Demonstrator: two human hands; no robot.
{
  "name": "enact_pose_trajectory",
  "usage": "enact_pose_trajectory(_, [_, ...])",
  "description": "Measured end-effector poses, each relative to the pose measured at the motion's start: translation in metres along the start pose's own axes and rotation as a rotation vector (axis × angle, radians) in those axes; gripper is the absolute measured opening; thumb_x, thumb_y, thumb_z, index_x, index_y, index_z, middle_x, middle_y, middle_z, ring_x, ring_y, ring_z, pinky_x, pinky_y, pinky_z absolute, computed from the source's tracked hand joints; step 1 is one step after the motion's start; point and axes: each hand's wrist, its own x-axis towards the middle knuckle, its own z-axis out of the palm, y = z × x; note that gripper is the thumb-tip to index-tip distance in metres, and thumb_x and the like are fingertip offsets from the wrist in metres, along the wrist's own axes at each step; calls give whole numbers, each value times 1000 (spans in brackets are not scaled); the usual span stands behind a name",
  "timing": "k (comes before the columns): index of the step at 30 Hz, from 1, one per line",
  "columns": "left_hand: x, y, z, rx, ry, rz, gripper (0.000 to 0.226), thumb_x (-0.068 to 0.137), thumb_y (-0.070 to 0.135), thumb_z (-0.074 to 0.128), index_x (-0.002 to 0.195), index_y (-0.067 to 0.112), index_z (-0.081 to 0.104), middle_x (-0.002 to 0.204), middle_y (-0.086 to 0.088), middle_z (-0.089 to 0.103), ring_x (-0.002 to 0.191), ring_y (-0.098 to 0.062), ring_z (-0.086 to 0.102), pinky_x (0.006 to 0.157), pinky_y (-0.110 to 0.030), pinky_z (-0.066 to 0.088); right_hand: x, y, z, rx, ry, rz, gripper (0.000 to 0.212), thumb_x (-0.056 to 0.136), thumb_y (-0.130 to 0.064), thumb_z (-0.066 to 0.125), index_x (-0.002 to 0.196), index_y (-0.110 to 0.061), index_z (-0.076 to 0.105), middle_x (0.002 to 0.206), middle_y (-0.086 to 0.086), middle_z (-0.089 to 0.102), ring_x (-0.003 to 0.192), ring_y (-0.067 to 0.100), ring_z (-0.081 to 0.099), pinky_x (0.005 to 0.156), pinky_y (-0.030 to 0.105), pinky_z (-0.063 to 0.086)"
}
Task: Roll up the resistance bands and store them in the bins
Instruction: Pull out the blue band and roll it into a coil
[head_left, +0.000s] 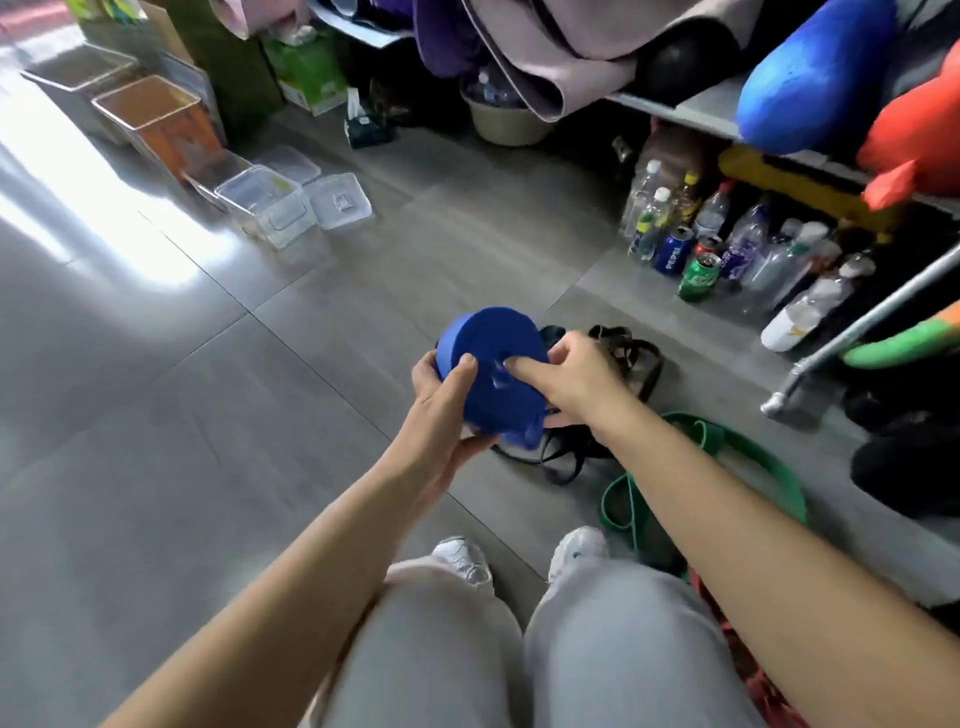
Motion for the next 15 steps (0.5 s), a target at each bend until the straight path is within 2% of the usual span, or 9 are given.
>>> enact_pose_trajectory(2, [26,-20,-14,229,66,8,48,79,41,54,121,27,36,124,3,49,106,-14,56,77,-34,52,27,24,17,-18,-13,72,35,66,-35,75,72,-11,51,73,13,65,73,33,69,63,54,57])
enact_pose_trajectory(4, [51,-43,-28,412,161,6,45,65,37,51,108,21,47,116,-8,54,99,-22,57,72,-38,52,51,53,34,-155,-20,103,38,62,-40,73,71,-14,47,69,6,60,72,30,66,65,46,57])
enact_pose_trajectory(6, [72,-75,-43,434,177,-65,45,63,33,50,100,9,58,106,-22,60,81,-23,57,64,-36,50,68,79,48,-354,-52,132,40,61,-43,72,70,-17,44,69,1,58,67,25,59,56,34,48])
enact_pose_trajectory(8, [87,-109,-57,406,148,-167,42,68,31,53,99,4,60,103,-27,62,73,-21,54,60,-34,47,85,103,61,-507,-111,163,42,62,-47,72,70,-18,43,71,-2,56,65,21,54,53,30,40])
enact_pose_trajectory(10, [101,-143,-70,379,165,-218,21,83,20,57,103,13,57,104,-24,62,77,-25,60,68,-37,52,103,123,78,-600,-184,183,43,63,-49,71,72,-19,42,75,-2,58,66,20,56,54,30,41])
enact_pose_trajectory(12, [118,-174,-86,399,256,-208,38,89,13,56,123,23,44,108,-13,58,86,-26,64,81,-43,54,122,143,99,-616,-257,184,43,65,-48,71,82,-19,44,84,0,61,73,22,62,61,31,50])
enact_pose_trajectory(13, [127,-185,-93,420,289,-200,45,89,12,56,127,27,39,108,-6,56,88,-23,64,83,-46,54,132,154,111,-599,-301,193,45,65,-46,71,90,-20,43,89,1,62,77,24,64,67,36,54])
enact_pose_trajectory(15, [150,-205,-109,458,319,-171,37,89,10,56,114,31,42,104,4,57,88,-16,63,83,-43,53,151,172,136,-564,-383,232,48,66,-41,70,99,-20,42,95,2,63,83,25,65,70,43,58])
